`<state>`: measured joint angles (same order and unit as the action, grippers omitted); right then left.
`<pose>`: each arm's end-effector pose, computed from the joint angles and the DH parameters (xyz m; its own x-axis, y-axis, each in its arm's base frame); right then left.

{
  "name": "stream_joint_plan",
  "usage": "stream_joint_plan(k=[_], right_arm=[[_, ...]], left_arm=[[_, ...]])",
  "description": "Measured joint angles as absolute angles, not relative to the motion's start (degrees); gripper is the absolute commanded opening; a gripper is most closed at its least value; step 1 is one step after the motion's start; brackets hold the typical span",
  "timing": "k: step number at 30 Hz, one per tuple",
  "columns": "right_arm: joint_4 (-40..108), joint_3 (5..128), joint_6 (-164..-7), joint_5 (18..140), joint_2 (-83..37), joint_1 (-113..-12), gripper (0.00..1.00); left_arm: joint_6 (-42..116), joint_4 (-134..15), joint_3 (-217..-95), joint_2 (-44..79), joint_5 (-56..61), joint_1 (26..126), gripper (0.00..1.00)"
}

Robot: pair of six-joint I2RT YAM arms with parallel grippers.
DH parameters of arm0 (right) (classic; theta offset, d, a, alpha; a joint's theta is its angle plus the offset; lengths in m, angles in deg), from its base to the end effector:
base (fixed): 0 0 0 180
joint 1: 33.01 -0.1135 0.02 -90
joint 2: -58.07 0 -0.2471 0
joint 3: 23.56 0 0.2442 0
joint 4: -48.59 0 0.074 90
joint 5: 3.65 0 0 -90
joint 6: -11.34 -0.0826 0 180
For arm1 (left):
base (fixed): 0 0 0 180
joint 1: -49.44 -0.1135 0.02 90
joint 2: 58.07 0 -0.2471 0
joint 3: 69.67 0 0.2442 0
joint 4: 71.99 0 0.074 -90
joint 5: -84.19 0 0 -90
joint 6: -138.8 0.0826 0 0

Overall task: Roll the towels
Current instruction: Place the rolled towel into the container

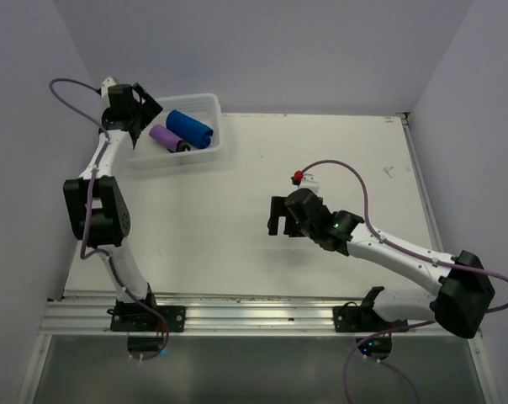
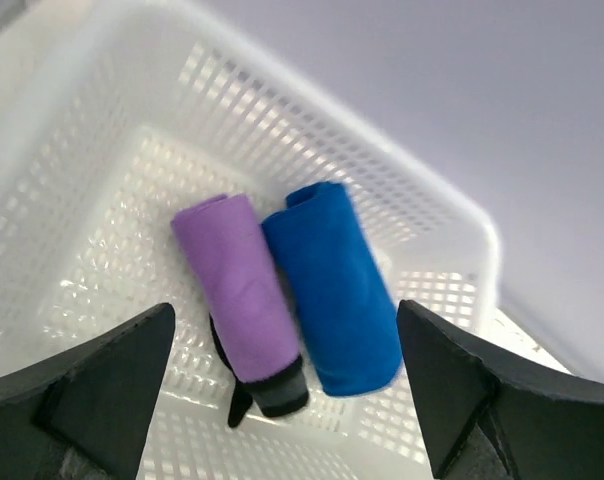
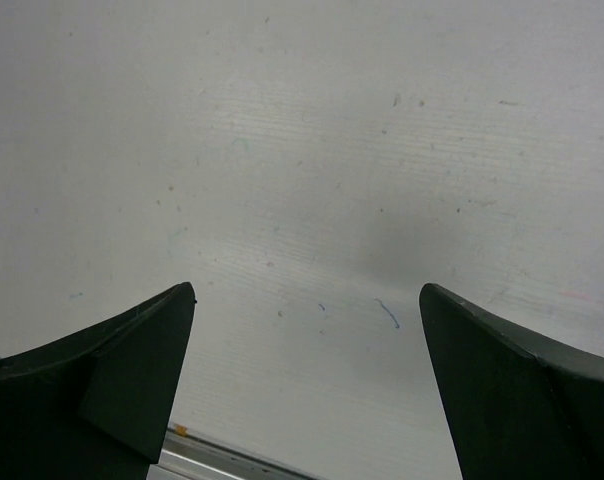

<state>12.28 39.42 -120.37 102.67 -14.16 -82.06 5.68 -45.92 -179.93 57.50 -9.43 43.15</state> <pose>0.2095 0.2060 0.2001 -0.7458 0.1148 -0.6562 -0.1335 0.9393 0.3161 0.4998 0.0603 0.2323 -0.2664 -0.7157 -0.6456 -0.4727 0.6808 -0.5596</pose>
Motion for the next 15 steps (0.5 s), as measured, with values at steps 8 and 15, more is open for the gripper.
stream_joint_plan(k=[8,15], right_arm=[[9.31,45.78,-113.84,107.89,-8.46,-76.75,0.99],[6.62,48.7,-110.14,105.93,-6.6,-61.98,0.99]], left_arm=[[16.85,-49.68,-159.86,18.33,-16.59,55.85,0.99],[21.84,-50.32,-138.14,-7.61,-14.56,57.78,0.99]])
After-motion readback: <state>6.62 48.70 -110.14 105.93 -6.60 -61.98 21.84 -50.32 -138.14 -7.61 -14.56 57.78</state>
